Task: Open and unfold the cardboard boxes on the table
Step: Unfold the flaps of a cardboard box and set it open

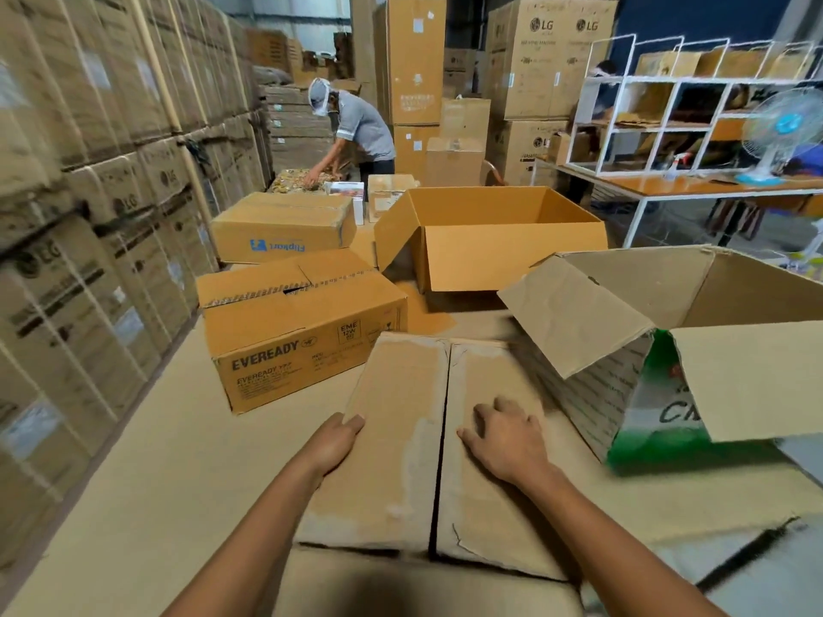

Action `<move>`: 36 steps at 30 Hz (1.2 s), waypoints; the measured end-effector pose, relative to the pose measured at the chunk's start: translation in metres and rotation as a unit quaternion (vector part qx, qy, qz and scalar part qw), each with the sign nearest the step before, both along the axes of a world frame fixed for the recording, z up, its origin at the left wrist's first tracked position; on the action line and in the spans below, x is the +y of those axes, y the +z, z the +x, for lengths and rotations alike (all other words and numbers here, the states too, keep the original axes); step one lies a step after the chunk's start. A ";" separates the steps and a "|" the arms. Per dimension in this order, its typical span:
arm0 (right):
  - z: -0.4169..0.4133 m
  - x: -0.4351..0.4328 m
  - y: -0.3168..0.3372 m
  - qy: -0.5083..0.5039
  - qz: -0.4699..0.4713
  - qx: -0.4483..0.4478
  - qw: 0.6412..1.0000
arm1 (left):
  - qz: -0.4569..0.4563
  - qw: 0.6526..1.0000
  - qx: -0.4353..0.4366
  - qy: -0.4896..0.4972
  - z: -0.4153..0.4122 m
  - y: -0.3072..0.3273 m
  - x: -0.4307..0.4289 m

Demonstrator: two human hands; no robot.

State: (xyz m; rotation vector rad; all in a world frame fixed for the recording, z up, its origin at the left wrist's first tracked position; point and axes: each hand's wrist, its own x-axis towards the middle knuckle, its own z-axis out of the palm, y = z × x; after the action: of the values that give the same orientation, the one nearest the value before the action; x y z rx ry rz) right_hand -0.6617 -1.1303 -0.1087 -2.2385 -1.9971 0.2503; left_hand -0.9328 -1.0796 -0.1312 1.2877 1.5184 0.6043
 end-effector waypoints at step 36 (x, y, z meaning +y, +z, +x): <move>-0.177 -0.125 0.032 -0.030 0.129 0.145 0.981 | 0.185 0.970 0.152 -0.033 -0.040 0.037 -0.083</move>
State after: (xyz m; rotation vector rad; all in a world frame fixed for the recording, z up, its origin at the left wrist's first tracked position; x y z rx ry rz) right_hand -0.8388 -1.2551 -0.0764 -1.9707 -1.7021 0.2754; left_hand -0.9731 -1.1627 -0.0946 1.7756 1.6513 0.6936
